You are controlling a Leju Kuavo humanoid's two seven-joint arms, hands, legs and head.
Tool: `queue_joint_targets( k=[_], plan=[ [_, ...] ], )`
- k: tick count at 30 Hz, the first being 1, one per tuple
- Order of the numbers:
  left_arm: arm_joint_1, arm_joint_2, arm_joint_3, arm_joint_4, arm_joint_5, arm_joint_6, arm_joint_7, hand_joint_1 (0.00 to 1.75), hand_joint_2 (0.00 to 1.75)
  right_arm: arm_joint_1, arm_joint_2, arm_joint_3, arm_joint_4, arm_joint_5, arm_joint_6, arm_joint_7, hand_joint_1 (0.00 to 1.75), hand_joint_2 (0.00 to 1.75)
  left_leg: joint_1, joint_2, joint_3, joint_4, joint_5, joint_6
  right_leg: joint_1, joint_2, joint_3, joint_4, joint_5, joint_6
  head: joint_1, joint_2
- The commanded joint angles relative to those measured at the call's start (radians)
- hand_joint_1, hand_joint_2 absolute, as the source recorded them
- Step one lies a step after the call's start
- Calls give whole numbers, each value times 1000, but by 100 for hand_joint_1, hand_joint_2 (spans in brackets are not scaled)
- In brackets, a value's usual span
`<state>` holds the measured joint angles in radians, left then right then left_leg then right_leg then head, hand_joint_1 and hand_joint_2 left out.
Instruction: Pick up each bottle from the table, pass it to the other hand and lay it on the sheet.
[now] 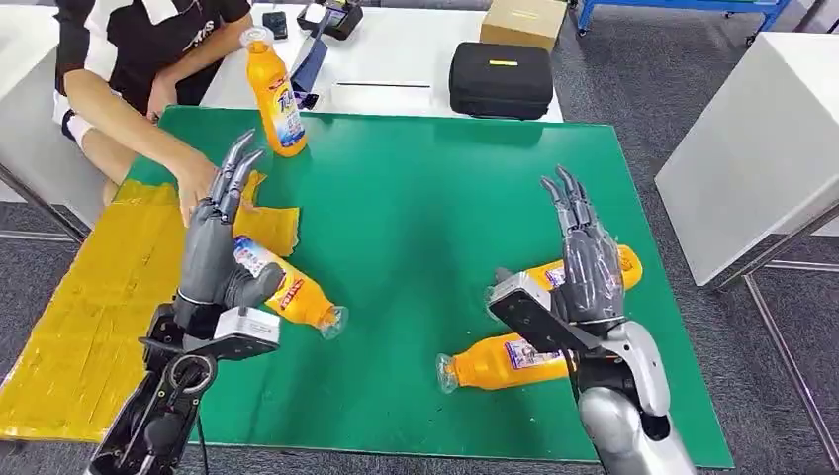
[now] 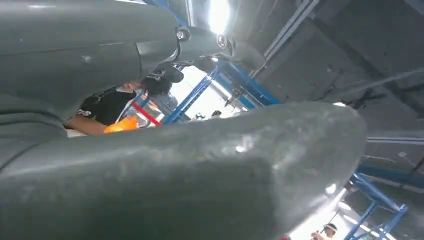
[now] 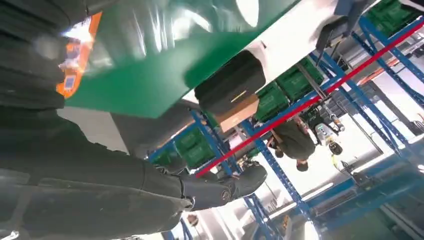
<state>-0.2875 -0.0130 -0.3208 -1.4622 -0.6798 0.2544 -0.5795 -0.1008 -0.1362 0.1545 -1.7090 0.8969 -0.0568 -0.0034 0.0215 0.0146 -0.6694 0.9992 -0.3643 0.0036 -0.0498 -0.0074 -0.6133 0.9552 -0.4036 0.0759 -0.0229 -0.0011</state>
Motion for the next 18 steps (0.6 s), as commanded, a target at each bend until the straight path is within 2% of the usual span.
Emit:
queue_joint_targets(
  k=[1,2,4,7,10,12,13,15,16,18],
  plan=[
    [-2,-8,-6,25,43,-53,-17,0,0,-191,-207,-5,226,12,238,19,0,175,0,1,11,3,-6,2,1,3,10,1,-4,-9,0,0],
    [-4,-9,-9,28,65,-68,-22,0,0,-230,-260,16,275,4,294,-4,0,175,0,1,8,2,-5,2,1,3,8,1,-3,-7,0,0],
    [-3,-12,-11,29,73,-70,-20,0,0,-288,-311,35,352,-7,339,-29,0,175,-1,0,3,1,-1,2,0,1,3,-1,0,-3,1,0],
    [-2,-12,-12,29,74,-70,-20,0,0,-297,-319,33,365,-12,342,-38,0,175,-1,0,7,2,-3,3,-1,1,9,0,-2,-6,0,0],
    [-1,-11,-11,28,74,-70,-20,0,0,-294,-312,38,365,-9,342,-33,0,175,-3,-1,2,0,1,4,-2,-2,4,-1,1,-1,0,0],
    [-2,-12,-10,29,81,-77,-17,0,0,-302,-328,60,366,-22,370,-30,0,175,-2,-1,7,1,-2,3,-1,-1,9,0,-1,-5,0,0],
    [-6,-15,-11,36,86,-81,-16,0,0,-324,-346,71,393,-36,396,-33,0,175,-3,-1,3,0,0,3,-2,-1,5,-1,1,-2,0,0],
    [-17,-21,-15,56,87,-83,-17,0,0,-379,-380,84,477,-65,436,-62,0,175,-3,-1,7,2,-2,4,-2,0,8,1,-1,-4,0,0],
    [-25,-22,-18,67,88,-81,-17,0,0,-402,-394,91,513,-79,453,-80,0,175,-3,-1,2,1,0,4,-2,-1,4,0,1,-1,0,0],
    [-36,-21,-23,77,94,-84,-17,0,0,-449,-420,109,585,-89,454,-109,0,175,-3,-1,6,3,-2,5,-2,0,7,1,0,-4,0,0]
  ],
)
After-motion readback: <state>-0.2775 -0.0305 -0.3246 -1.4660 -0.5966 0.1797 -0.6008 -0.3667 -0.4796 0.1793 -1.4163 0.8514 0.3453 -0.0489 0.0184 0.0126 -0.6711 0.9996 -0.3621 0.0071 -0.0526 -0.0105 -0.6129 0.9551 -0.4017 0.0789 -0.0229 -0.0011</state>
